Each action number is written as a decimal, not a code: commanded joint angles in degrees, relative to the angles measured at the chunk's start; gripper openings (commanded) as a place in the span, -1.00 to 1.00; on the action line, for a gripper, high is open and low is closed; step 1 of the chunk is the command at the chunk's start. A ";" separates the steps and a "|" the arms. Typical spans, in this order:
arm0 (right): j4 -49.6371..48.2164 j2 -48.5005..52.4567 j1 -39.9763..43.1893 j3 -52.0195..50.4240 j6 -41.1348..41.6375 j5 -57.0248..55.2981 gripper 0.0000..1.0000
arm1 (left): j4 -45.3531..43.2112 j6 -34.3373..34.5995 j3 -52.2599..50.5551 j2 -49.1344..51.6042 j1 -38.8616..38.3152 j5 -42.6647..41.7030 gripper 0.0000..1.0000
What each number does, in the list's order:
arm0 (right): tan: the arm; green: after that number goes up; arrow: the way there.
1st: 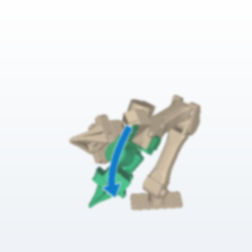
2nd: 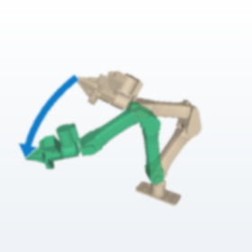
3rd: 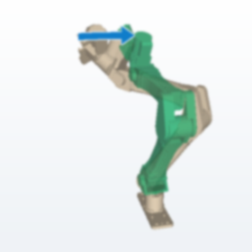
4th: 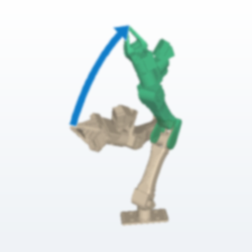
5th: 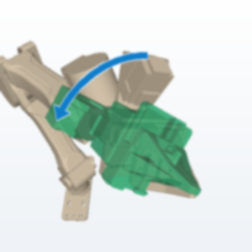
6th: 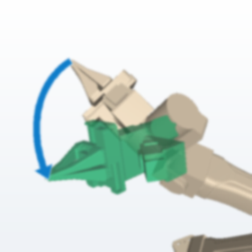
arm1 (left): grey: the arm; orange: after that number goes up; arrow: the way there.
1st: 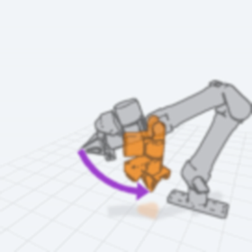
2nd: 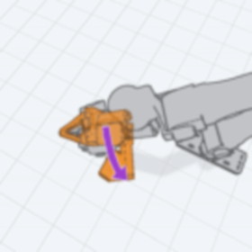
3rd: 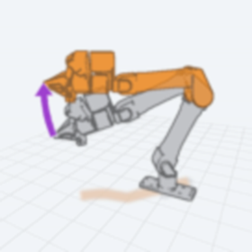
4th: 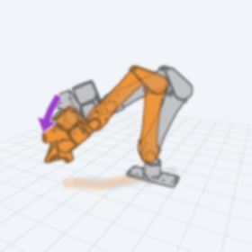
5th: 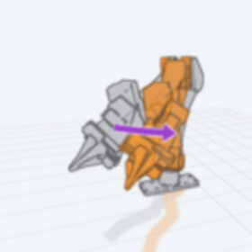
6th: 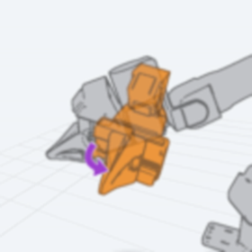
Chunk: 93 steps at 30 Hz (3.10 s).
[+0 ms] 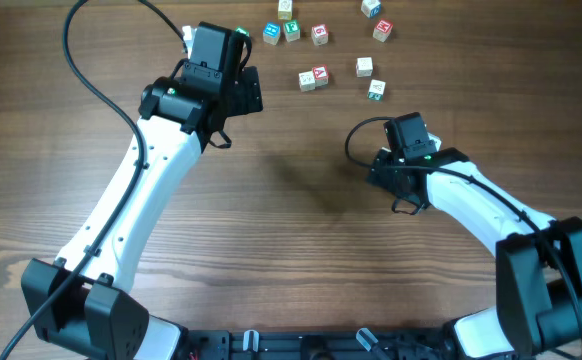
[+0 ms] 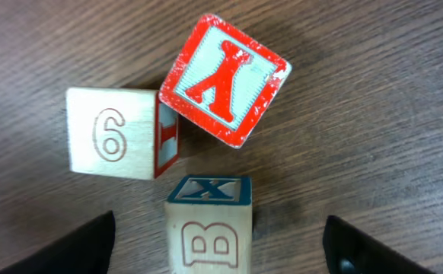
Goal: Form a circle
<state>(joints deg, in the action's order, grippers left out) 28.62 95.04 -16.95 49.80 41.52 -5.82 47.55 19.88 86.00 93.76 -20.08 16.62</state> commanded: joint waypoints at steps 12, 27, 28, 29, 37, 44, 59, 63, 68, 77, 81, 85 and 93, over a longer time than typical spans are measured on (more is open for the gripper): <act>1.40 1.62 -0.13 -0.33 -4.87 -1.66 -0.20 | -0.13 0.52 -0.17 0.11 0.22 0.11 1.00; -1.16 1.60 -0.11 -0.33 -15.17 -1.92 -0.22 | -0.13 0.52 -0.17 0.11 0.22 0.11 1.00; -1.16 1.60 -0.11 -0.33 -15.93 -1.92 -0.21 | -0.13 0.52 -0.17 0.11 0.22 0.13 1.00; -1.16 1.62 -0.11 -0.33 -16.09 -1.95 -0.22 | -0.13 0.52 -0.17 0.11 0.22 0.13 1.00; -1.40 1.60 -0.11 -0.33 -16.13 -3.67 -0.33 | -0.13 0.52 -0.17 0.11 0.22 0.13 1.00; -1.62 1.60 -0.11 -0.33 -17.64 -5.35 -0.37 | -0.13 0.52 -0.17 0.11 0.22 0.11 1.00; -1.53 1.60 -0.11 -0.33 -25.05 -4.24 -0.42 | -0.13 0.52 -0.17 0.11 0.22 0.13 1.00; -2.08 1.62 -0.13 -0.33 -26.49 -4.24 -0.42 | -0.13 0.52 -0.17 0.11 0.22 0.13 1.00; -2.25 1.60 -0.11 -0.33 -26.51 -4.24 -0.42 | -0.13 0.52 -0.17 0.11 0.22 0.11 1.00; -2.25 1.60 -0.11 -0.33 -26.49 -4.24 -0.19 | -0.13 0.52 -0.17 0.11 0.22 0.13 1.00; -2.21 1.60 -0.13 -0.33 -26.51 -4.24 -0.17 | -0.13 0.52 -0.17 0.11 0.22 0.11 1.00; -2.21 1.60 -0.11 -0.33 -26.51 -4.24 -0.19 | -0.13 0.52 -0.17 0.11 0.22 0.13 1.00; -2.47 1.60 -0.11 -0.33 -27.63 -4.26 -0.32 | -0.13 0.52 -0.17 0.11 0.22 0.13 1.00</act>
<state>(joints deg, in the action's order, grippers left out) 26.63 96.12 -16.95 49.80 15.22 -9.50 47.55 19.88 86.00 93.76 -20.08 16.62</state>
